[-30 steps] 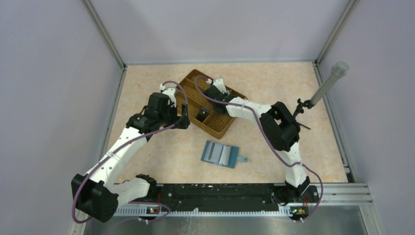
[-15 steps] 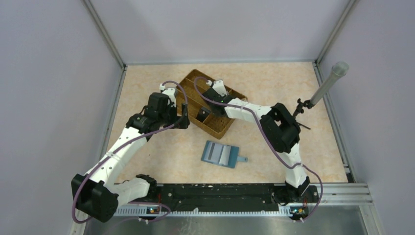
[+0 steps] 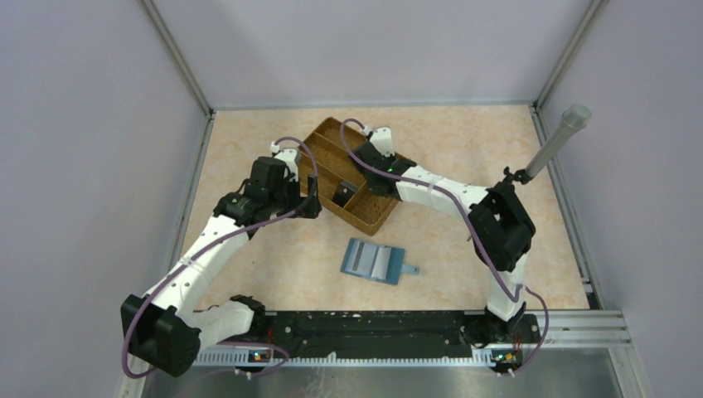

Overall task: Put the credit cards into the card holder
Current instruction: Pick up the credit card from the storage box.

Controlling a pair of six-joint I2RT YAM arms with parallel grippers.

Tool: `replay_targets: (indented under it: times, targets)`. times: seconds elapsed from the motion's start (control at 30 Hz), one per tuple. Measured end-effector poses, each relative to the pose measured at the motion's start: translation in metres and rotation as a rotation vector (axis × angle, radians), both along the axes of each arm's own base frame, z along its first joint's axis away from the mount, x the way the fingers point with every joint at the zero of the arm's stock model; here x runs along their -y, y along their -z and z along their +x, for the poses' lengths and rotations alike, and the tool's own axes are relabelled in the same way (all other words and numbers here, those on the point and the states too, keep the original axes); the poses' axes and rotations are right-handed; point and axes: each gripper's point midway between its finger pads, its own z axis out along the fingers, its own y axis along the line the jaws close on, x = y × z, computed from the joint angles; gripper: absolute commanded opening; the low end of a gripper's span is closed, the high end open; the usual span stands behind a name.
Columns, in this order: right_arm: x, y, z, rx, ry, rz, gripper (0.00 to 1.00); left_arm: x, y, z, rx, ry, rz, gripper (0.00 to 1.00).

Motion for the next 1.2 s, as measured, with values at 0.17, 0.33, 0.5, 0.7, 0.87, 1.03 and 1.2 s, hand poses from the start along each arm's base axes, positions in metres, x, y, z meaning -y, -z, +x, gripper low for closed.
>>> replay_targets:
  times: [0.17,0.33,0.5,0.7,0.87,1.03,1.2]
  targets:
    - [0.0,0.001,-0.002,-0.004,-0.007,0.012,0.02,0.0,0.0,0.0,0.0,0.001,-0.001,0.99]
    - [-0.002,0.006,-0.001,-0.014,-0.014,0.022,0.06,0.001,0.0,0.0,-0.001,0.003,-0.003,0.99]
    - [-0.007,0.02,0.0,-0.042,-0.03,0.028,0.15,0.002,0.0,-0.001,-0.003,0.008,-0.007,0.99]
    - [-0.007,0.033,-0.004,-0.069,-0.041,0.02,0.26,0.003,0.0,-0.001,-0.005,0.014,-0.012,0.99]
    - [-0.007,0.036,-0.005,-0.074,-0.049,0.019,0.23,0.003,0.0,-0.002,-0.005,0.014,-0.012,0.99]
    - [-0.007,0.036,-0.004,-0.074,-0.051,0.019,0.2,0.003,0.0,-0.002,-0.006,0.016,-0.014,0.99]
    - [-0.005,0.04,-0.004,-0.083,-0.048,0.016,0.24,0.004,0.0,-0.002,-0.006,0.017,-0.015,0.99]
